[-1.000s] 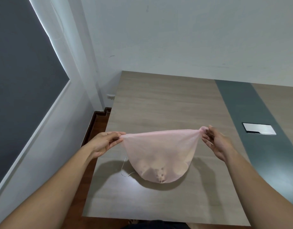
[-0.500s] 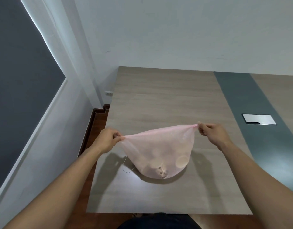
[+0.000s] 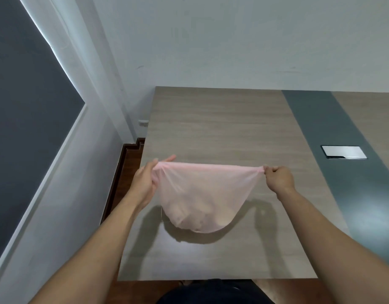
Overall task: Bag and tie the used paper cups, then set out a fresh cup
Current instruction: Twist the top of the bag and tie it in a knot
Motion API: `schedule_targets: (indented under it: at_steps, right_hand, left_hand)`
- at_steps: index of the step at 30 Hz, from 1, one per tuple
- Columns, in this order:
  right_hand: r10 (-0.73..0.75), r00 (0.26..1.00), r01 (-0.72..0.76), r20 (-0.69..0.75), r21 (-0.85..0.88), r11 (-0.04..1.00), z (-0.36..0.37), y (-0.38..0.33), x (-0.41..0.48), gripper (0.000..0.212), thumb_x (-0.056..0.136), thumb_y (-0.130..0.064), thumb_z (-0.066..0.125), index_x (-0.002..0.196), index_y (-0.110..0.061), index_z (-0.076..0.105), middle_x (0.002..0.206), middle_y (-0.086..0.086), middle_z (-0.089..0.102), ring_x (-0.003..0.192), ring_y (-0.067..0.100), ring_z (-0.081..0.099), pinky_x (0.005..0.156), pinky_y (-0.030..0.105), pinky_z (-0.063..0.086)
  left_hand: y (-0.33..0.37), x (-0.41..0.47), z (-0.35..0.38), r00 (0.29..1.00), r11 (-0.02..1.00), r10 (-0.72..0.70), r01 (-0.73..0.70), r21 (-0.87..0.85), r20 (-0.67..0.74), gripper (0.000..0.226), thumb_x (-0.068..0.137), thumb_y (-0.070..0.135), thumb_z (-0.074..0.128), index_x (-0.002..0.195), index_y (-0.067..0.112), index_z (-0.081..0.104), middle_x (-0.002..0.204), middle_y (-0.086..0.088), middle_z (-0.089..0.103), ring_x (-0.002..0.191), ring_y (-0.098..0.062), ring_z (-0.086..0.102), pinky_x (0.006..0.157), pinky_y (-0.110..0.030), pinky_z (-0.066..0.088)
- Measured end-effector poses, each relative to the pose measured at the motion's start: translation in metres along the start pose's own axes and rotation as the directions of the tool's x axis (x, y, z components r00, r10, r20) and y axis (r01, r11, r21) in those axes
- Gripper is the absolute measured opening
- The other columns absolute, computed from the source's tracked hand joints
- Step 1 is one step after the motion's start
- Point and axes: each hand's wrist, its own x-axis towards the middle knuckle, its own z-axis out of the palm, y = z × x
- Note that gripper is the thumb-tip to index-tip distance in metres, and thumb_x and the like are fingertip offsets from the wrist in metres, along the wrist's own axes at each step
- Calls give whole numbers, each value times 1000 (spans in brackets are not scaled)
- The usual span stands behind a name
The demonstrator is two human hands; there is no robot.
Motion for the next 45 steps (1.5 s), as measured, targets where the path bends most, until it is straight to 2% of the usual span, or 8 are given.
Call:
schedule_targets:
  at_steps: [7, 10, 14, 26, 31, 34, 38, 45]
  right_hand:
    - [87, 970, -203, 229, 549, 811, 13, -25, -15, 44, 111, -32, 47, 89, -1, 67, 93, 29, 72, 77, 22, 65, 76, 35, 50]
    - [9, 937, -288, 348, 762, 579, 10, -46, -31, 33, 118, -18, 44, 92, -13, 64, 83, 2, 70, 76, 15, 68, 81, 29, 56]
    - [-78, 920, -308, 383, 834, 458, 14, -74, -53, 32, 118, -16, 44, 86, -20, 48, 70, -3, 47, 62, 10, 40, 64, 22, 40]
    - [-271, 913, -170, 306, 887, 430, 34, -116, -113, 12, 116, -23, 53, 109, -13, 51, 80, -2, 58, 63, 14, 51, 69, 30, 47]
    - [-100, 940, -299, 325, 930, 212, 41, -132, -138, 11, 117, -23, 50, 111, -14, 50, 85, 2, 57, 76, 20, 58, 71, 36, 49]
    - [-177, 907, -322, 381, 901, 291, 37, -132, -148, 14, 115, -30, 53, 107, -19, 55, 86, -2, 67, 84, 19, 71, 66, 36, 47]
    - [-458, 882, 253, 110, 710, 658, 10, -126, -141, 28, 112, -41, 59, 106, -15, 67, 105, 5, 79, 96, 14, 73, 89, 32, 57]
    - [-586, 810, 504, 4, 506, 700, 3, -77, -122, 64, 105, -71, 44, 147, -23, 49, 145, -5, 57, 137, 10, 55, 119, 38, 46]
  left_hand:
    - [8, -1, 28, 994, 994, 102, -101, 43, -24, 50, 119, 44, 45, 75, 22, 41, 61, 3, 38, 53, -19, 44, 86, -38, 58]
    - [12, -11, 34, 982, 910, 165, -189, 370, 95, 32, 112, 54, 59, 93, 28, 58, 65, 11, 53, 56, -12, 50, 64, -35, 49]
    - [18, -27, 52, 950, 699, 48, -253, 668, 309, 56, 97, 68, 73, 150, 65, 56, 141, 14, 72, 130, -11, 68, 109, -36, 59]
    - [-7, -30, 105, 942, 232, 17, -330, 915, 335, 109, 80, 87, 73, 171, 52, 24, 112, 3, 76, 108, -24, 71, 95, -45, 60]
    - [-17, -36, 120, 953, 342, 59, -299, 891, 297, 19, 97, 61, 63, 101, 42, 60, 76, 10, 65, 81, -25, 63, 71, -41, 53]
    - [-16, -35, 127, 970, 430, 132, -243, 869, 206, 44, 106, 34, 59, 65, 29, 46, 60, 7, 55, 69, -27, 53, 56, -35, 34]
    - [-11, -30, 117, 980, 492, 139, -191, 849, 140, 45, 108, 35, 60, 67, 15, 62, 64, 0, 65, 64, -24, 58, 55, -33, 36]
    - [-3, -32, 102, 991, 674, 122, -122, 729, 53, 35, 102, 29, 55, 85, 10, 78, 78, -7, 76, 63, -10, 60, 65, -33, 49]
